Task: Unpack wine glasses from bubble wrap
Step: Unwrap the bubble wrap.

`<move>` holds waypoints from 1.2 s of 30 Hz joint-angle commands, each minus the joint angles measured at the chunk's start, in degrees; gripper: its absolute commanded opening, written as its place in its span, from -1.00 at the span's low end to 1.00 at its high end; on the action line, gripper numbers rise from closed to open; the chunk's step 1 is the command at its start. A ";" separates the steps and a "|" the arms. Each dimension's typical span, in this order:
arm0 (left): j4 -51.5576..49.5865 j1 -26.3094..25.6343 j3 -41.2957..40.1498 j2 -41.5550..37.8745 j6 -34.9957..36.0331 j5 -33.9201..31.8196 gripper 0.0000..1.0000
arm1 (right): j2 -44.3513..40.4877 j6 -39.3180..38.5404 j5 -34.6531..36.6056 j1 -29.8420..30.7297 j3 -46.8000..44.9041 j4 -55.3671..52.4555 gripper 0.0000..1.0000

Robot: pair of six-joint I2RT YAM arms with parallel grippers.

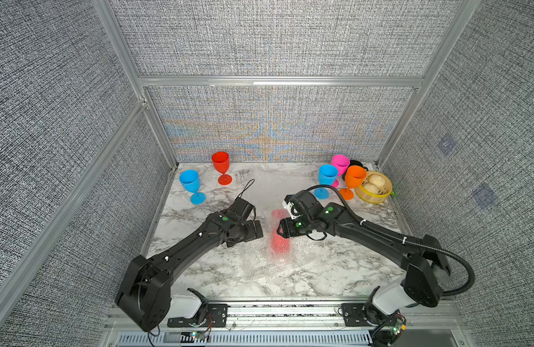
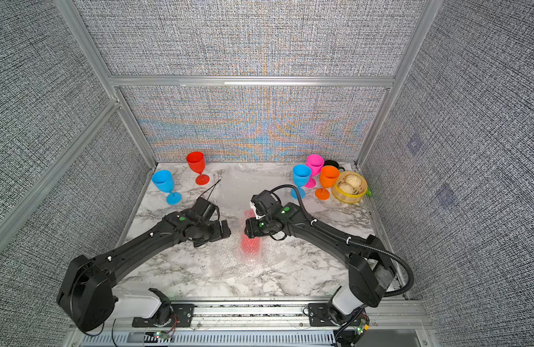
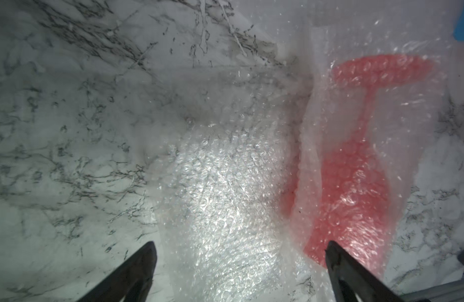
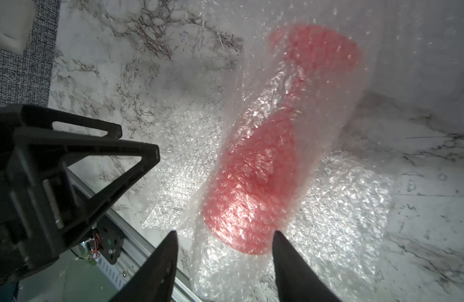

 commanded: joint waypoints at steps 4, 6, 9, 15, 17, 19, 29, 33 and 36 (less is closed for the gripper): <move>5.69 0.44 -3.40 -3.36 -1.30 -3.74 0.99 | 5.85 -0.43 14.13 3.80 5.60 -9.88 0.22; 6.56 0.44 -3.90 -2.70 -1.85 -2.30 1.00 | 7.25 -0.07 15.42 4.50 6.39 -11.04 0.26; 8.41 0.43 -3.83 0.07 -0.69 1.78 0.97 | 9.29 -0.16 15.43 5.05 6.49 -11.09 0.28; 11.90 0.35 -2.63 7.61 2.98 8.87 0.82 | 11.57 0.07 17.58 4.94 5.43 -10.14 0.22; 14.98 0.24 -3.40 8.50 3.62 11.84 0.78 | 10.95 0.15 16.69 4.54 4.14 -8.83 0.14; 17.97 0.22 -3.99 9.14 4.35 15.13 0.72 | 9.67 0.40 15.06 3.82 2.23 -7.05 0.08; 23.72 -1.79 -4.81 12.10 10.72 24.61 0.45 | 3.36 2.27 4.86 -0.42 -7.95 2.55 -0.04; 25.79 -1.93 -6.77 9.99 11.69 26.52 0.28 | 2.76 2.10 4.43 -0.88 -8.70 2.71 -0.05; 25.62 -2.02 -7.58 8.88 12.13 26.71 0.09 | 2.62 1.91 3.92 -1.25 -9.17 2.88 -0.05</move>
